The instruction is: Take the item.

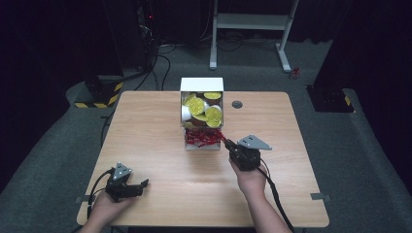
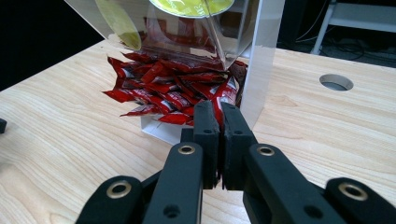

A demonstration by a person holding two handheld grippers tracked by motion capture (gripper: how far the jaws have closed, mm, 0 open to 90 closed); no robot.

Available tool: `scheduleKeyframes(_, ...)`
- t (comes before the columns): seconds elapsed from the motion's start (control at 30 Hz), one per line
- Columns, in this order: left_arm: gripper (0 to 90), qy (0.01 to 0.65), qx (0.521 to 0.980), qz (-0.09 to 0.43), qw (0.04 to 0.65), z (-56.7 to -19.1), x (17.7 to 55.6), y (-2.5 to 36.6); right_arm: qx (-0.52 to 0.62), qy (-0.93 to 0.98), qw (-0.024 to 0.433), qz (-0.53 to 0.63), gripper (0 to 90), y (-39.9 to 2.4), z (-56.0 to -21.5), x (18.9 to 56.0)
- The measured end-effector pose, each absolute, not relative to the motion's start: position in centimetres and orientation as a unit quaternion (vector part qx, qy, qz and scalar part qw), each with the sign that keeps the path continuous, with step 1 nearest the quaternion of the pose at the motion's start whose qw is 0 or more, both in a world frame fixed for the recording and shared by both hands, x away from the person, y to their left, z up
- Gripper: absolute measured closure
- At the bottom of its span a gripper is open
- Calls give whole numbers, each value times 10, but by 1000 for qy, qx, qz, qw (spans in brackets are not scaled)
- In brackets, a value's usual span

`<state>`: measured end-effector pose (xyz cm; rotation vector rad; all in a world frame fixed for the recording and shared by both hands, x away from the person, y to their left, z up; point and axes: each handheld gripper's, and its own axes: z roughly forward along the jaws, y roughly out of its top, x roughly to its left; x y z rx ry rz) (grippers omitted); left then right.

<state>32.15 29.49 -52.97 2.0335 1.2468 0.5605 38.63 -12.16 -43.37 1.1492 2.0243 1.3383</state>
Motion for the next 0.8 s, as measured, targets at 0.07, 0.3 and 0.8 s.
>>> scheduleKeyframes(0.07, 156, 479, 781, 215, 339, -530, 321, 295, 415, 734, 227, 487, 875, -124, -433, 384)
scheduleKeyframes(0.3, 157, 479, 781, 216, 339, -530, 321, 295, 418, 726, 227, 496, 876, -127, -434, 378)
scheduleKeyframes(0.8, 156, 479, 781, 216, 339, -530, 321, 295, 415, 719, 229, 508, 876, -137, -436, 365)
